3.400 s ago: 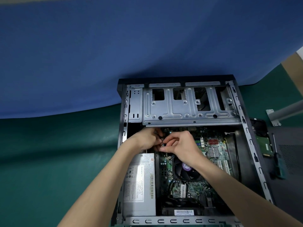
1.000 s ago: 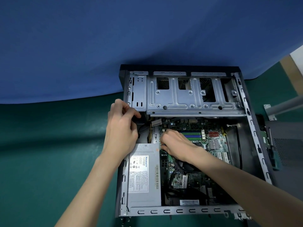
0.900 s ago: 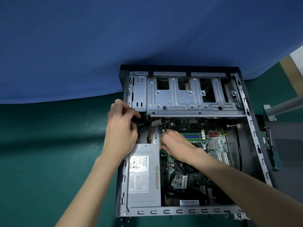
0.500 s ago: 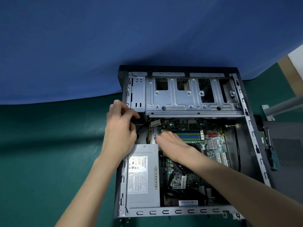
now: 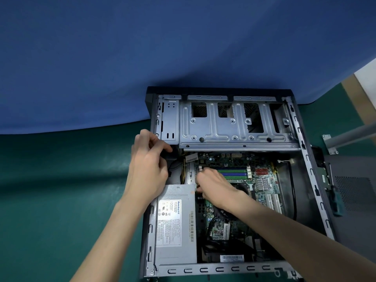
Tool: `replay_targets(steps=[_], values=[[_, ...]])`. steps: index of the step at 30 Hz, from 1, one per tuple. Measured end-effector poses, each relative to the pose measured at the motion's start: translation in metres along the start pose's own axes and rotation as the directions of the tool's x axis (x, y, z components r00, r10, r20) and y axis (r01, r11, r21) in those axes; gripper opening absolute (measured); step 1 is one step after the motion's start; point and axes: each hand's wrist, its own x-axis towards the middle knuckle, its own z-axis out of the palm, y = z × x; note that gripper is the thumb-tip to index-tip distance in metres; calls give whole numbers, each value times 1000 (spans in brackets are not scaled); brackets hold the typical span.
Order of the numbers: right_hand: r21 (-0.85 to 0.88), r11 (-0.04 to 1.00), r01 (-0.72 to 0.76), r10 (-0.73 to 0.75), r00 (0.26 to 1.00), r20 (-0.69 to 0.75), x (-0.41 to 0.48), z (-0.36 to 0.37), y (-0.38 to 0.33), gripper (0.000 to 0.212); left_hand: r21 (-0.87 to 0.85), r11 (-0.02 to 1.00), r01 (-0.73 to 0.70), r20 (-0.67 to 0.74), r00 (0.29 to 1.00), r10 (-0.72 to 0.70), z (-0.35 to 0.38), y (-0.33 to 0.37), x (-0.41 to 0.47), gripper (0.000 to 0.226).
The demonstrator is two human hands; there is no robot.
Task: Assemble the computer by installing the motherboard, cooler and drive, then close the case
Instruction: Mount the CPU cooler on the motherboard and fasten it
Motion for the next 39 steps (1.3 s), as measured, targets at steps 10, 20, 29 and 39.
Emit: replay_targets(steps=[10, 20, 29, 39], values=[[33, 998, -51, 53, 996, -77, 2, 1, 3, 5, 6, 1000, 12, 11, 1000, -12, 0, 1, 0, 32], [7, 1000, 2, -2, 999, -45, 1, -1, 5, 40, 23, 1000, 15, 30, 999, -15, -2, 1, 0, 32], [62, 996, -66, 67, 998, -15, 0, -8, 0, 20, 58, 998, 9, 45, 999, -12, -4, 5, 1, 31], [202, 967, -157, 163, 987, -13, -4, -20, 3, 29, 76, 997, 1, 45, 999, -5, -5, 6, 0, 30]])
